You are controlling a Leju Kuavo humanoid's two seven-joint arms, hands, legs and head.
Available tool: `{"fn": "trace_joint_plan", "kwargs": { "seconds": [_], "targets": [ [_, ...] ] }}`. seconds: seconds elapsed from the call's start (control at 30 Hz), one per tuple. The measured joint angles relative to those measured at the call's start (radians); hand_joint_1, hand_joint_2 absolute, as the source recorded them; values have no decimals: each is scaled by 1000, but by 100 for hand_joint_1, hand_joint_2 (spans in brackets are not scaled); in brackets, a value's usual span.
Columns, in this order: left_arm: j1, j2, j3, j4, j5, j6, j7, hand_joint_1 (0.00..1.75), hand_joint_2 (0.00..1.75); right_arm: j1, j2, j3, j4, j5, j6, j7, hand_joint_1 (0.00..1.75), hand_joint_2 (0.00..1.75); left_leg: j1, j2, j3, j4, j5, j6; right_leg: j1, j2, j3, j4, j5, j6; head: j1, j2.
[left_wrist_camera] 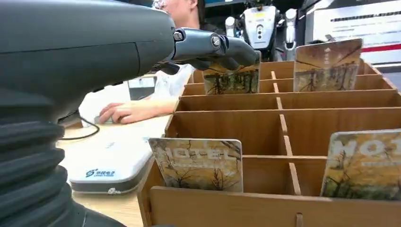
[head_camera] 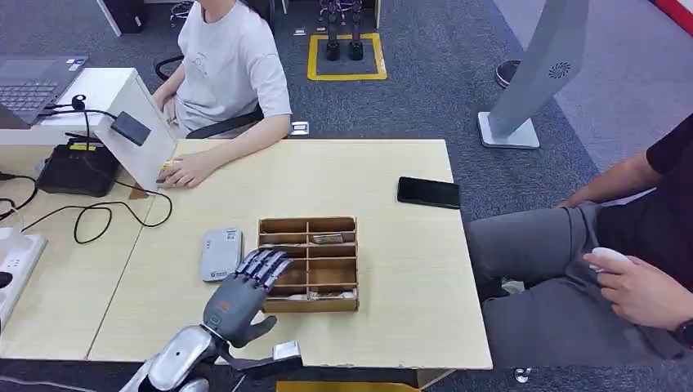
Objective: Pass the card to the sensor for recognition and then transmit it.
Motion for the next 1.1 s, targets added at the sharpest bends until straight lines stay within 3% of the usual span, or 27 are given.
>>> {"fn": "trace_joint_plan", "kwargs": {
  "seconds": [0.3, 1.1],
  "targets": [
    [3, -16, 22, 0, 4, -22, 26, 0, 175, -1, 6, 0, -1, 9, -3, 12, 0, 175, 0, 0, 0, 0, 0, 0, 0, 0, 0, 0, 0, 0, 0, 0],
    [39, -58, 48, 0, 90, -46, 14, 0, 175, -1, 8, -1, -1, 11, -3, 2, 0, 175, 0, 0, 0, 0, 0, 0, 0, 0, 0, 0, 0, 0, 0, 0]
  ]
}}
